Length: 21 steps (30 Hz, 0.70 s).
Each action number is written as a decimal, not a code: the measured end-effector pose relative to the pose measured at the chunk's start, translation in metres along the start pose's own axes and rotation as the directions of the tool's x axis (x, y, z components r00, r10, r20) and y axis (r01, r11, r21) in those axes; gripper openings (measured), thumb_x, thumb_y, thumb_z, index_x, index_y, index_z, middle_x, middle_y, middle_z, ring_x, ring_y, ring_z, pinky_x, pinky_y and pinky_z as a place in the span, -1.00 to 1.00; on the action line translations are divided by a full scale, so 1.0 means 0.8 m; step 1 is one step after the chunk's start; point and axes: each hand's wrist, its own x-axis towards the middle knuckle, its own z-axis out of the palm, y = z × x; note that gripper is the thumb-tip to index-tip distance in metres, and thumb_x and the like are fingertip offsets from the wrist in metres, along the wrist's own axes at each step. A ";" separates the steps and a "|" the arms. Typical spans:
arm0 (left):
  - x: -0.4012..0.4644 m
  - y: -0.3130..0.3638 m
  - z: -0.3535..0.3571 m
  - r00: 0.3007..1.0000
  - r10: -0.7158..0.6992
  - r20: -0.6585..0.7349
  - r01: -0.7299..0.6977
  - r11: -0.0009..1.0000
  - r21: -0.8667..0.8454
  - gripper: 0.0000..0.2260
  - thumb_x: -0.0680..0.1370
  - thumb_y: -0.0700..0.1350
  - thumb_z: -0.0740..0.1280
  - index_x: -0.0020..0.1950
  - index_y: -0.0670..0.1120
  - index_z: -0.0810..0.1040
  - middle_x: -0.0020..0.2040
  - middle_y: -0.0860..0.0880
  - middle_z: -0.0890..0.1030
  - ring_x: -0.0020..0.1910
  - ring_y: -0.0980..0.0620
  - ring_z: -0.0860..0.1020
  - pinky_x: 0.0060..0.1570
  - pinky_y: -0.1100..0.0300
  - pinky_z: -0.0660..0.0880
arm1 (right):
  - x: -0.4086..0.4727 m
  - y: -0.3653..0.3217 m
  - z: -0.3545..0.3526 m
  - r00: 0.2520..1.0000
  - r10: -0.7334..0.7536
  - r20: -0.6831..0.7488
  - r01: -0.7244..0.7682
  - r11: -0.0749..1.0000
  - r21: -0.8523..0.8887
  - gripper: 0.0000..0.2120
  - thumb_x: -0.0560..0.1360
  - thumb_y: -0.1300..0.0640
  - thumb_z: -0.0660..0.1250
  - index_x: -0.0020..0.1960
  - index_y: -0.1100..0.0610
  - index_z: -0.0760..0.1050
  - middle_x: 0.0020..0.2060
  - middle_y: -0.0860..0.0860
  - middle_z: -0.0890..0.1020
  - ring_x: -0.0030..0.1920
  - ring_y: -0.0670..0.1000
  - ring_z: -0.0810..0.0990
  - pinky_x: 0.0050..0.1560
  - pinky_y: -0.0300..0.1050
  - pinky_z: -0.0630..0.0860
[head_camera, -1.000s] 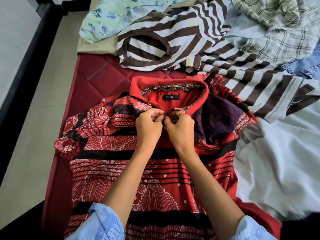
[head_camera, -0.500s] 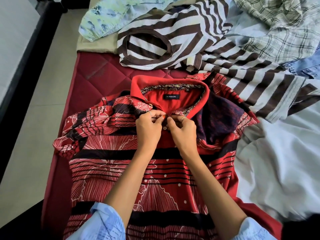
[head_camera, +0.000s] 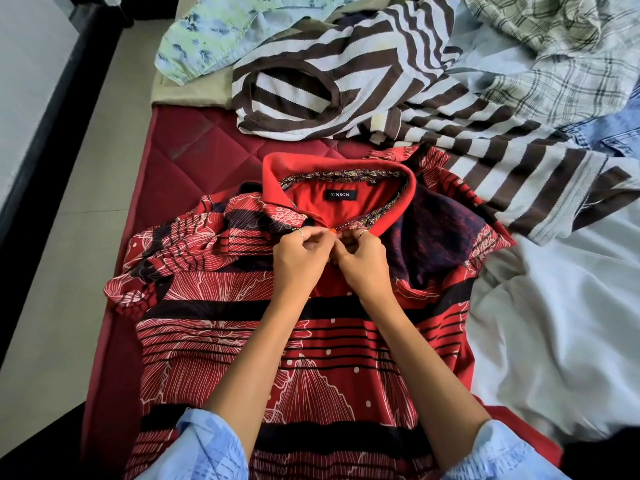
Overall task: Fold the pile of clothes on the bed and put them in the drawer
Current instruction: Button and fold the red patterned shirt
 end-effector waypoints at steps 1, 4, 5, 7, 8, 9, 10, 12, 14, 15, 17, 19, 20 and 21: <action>0.001 0.000 0.002 1.000 0.006 -0.002 -0.006 1.000 0.004 -0.92 0.49 -0.10 0.40 -0.09 -0.05 0.69 -0.26 0.09 0.67 -0.32 0.32 0.57 -0.28 0.50 0.43 | 0.001 0.001 0.001 1.000 0.004 -0.006 -0.004 1.000 -0.025 -0.90 0.51 0.10 0.36 -0.09 0.14 0.58 -0.24 0.00 0.68 -0.20 -0.04 0.65 -0.09 -0.07 0.59; 0.003 -0.004 0.008 0.999 0.021 -0.036 -0.020 1.000 0.007 -0.93 0.48 -0.12 0.41 -0.12 -0.08 0.68 -0.27 0.10 0.66 -0.30 0.27 0.58 -0.21 0.40 0.50 | -0.002 0.003 0.003 1.000 -0.021 -0.018 0.020 0.998 -0.060 -0.88 0.51 0.09 0.35 -0.07 0.14 0.58 -0.24 -0.03 0.67 -0.20 -0.04 0.64 -0.09 -0.03 0.57; 0.002 -0.006 0.010 0.998 0.029 -0.057 -0.028 1.000 0.011 -0.94 0.49 -0.13 0.40 -0.12 -0.07 0.67 -0.27 0.11 0.65 -0.30 0.25 0.59 -0.19 0.36 0.51 | -0.004 0.004 0.003 0.999 -0.039 -0.023 0.037 0.998 -0.058 -0.90 0.52 0.09 0.35 -0.08 0.12 0.57 -0.26 -0.06 0.65 -0.22 -0.07 0.62 -0.10 -0.05 0.57; -0.001 -0.009 0.015 0.993 0.044 -0.111 -0.043 0.999 0.018 -0.93 0.51 -0.14 0.39 -0.10 -0.07 0.67 -0.24 0.09 0.65 -0.25 0.17 0.59 -0.17 0.36 0.48 | -0.009 0.006 0.004 0.996 -0.083 -0.038 0.081 0.995 -0.052 -0.92 0.51 0.09 0.37 -0.10 0.10 0.56 -0.28 -0.08 0.64 -0.26 -0.10 0.60 -0.12 -0.09 0.56; -0.003 -0.011 0.017 0.989 0.046 -0.139 -0.044 0.999 0.017 -0.92 0.52 -0.15 0.37 -0.07 -0.09 0.66 -0.22 0.06 0.66 -0.22 0.14 0.59 -0.16 0.38 0.47 | -0.010 0.008 0.005 0.994 -0.097 -0.043 0.095 0.994 -0.047 -0.92 0.50 0.09 0.38 -0.12 0.10 0.55 -0.28 -0.07 0.64 -0.26 -0.10 0.61 -0.14 -0.10 0.56; -0.005 -0.011 0.019 0.985 0.045 -0.167 -0.043 0.999 0.015 -0.91 0.53 -0.16 0.36 -0.05 -0.11 0.66 -0.19 0.02 0.66 -0.20 0.10 0.60 -0.14 0.36 0.47 | -0.010 0.009 0.005 0.994 -0.099 -0.044 0.097 0.994 -0.041 -0.91 0.50 0.08 0.39 -0.14 0.10 0.55 -0.28 -0.05 0.65 -0.27 -0.09 0.61 -0.16 -0.11 0.56; -0.004 -0.012 0.022 0.980 0.035 -0.194 -0.034 0.999 0.011 -0.90 0.54 -0.16 0.35 -0.04 -0.12 0.66 -0.17 -0.01 0.67 -0.18 0.06 0.60 -0.10 0.30 0.49 | -0.010 0.010 0.005 0.995 -0.093 -0.043 0.091 0.995 -0.028 -0.90 0.49 0.08 0.40 -0.17 0.08 0.53 -0.29 -0.04 0.66 -0.28 -0.10 0.61 -0.18 -0.13 0.55; -0.003 -0.010 0.028 0.972 -0.004 -0.235 0.002 1.000 -0.010 -0.88 0.54 -0.16 0.34 -0.02 -0.14 0.66 -0.14 -0.06 0.68 -0.14 0.00 0.61 -0.03 0.17 0.52 | -0.008 0.010 0.003 0.996 -0.085 -0.035 0.086 0.996 0.011 -0.84 0.49 0.09 0.41 -0.23 0.03 0.48 -0.33 -0.07 0.64 -0.34 -0.19 0.58 -0.25 -0.25 0.51; -0.002 -0.008 0.032 0.967 -0.040 -0.251 0.035 0.999 -0.025 -0.88 0.55 -0.16 0.33 -0.01 -0.15 0.66 -0.10 -0.10 0.68 -0.11 -0.04 0.62 0.00 0.12 0.52 | -0.008 0.010 0.000 0.995 -0.096 -0.022 0.096 0.995 0.027 -0.78 0.49 0.11 0.41 -0.28 0.00 0.44 -0.37 -0.12 0.60 -0.39 -0.25 0.53 -0.32 -0.38 0.42; -0.001 -0.008 0.033 0.966 -0.052 -0.254 0.046 0.999 -0.028 -0.87 0.56 -0.17 0.32 -0.01 -0.16 0.65 -0.08 -0.11 0.68 -0.09 -0.05 0.62 0.02 0.11 0.52 | -0.007 0.010 0.000 0.996 -0.093 -0.013 0.094 0.995 0.038 -0.78 0.50 0.12 0.40 -0.28 0.01 0.44 -0.39 -0.12 0.59 -0.41 -0.25 0.52 -0.34 -0.38 0.40; 0.002 -0.009 0.034 0.966 -0.064 -0.249 0.058 0.998 -0.030 -0.86 0.57 -0.17 0.31 0.02 -0.17 0.64 -0.05 -0.12 0.68 -0.06 -0.07 0.62 0.03 0.11 0.52 | -0.006 0.011 0.001 0.997 -0.073 0.003 0.073 0.994 0.081 -0.79 0.51 0.12 0.39 -0.28 0.02 0.45 -0.40 -0.10 0.60 -0.41 -0.22 0.51 -0.33 -0.29 0.43; 0.004 -0.012 0.033 0.970 -0.075 -0.231 0.063 0.996 -0.059 -0.85 0.58 -0.18 0.29 0.05 -0.19 0.63 -0.05 -0.13 0.67 -0.11 -0.03 0.61 -0.08 0.24 0.55 | -0.006 0.011 0.002 0.999 -0.041 0.023 0.037 0.987 0.159 -0.82 0.51 0.13 0.38 -0.26 0.04 0.48 -0.38 -0.03 0.62 -0.36 -0.13 0.54 -0.29 -0.13 0.48; 0.005 -0.014 0.033 0.973 -0.080 -0.218 0.063 0.995 -0.084 -0.84 0.58 -0.19 0.28 0.06 -0.20 0.62 -0.06 -0.12 0.66 -0.16 0.01 0.60 -0.20 0.36 0.53 | -0.006 0.010 0.001 0.999 -0.019 0.040 0.010 0.977 0.213 -0.83 0.51 0.14 0.38 -0.24 0.07 0.49 -0.38 0.01 0.62 -0.35 -0.09 0.55 -0.28 -0.11 0.49; 0.006 -0.014 0.033 0.975 -0.082 -0.206 0.062 0.993 -0.103 -0.84 0.59 -0.19 0.28 0.06 -0.21 0.62 -0.06 -0.12 0.66 -0.18 0.04 0.59 -0.26 0.41 0.49 | -0.006 0.009 0.000 0.998 0.008 0.063 -0.025 0.962 0.273 -0.85 0.52 0.16 0.37 -0.22 0.11 0.49 -0.38 0.03 0.60 -0.36 -0.09 0.54 -0.28 -0.14 0.49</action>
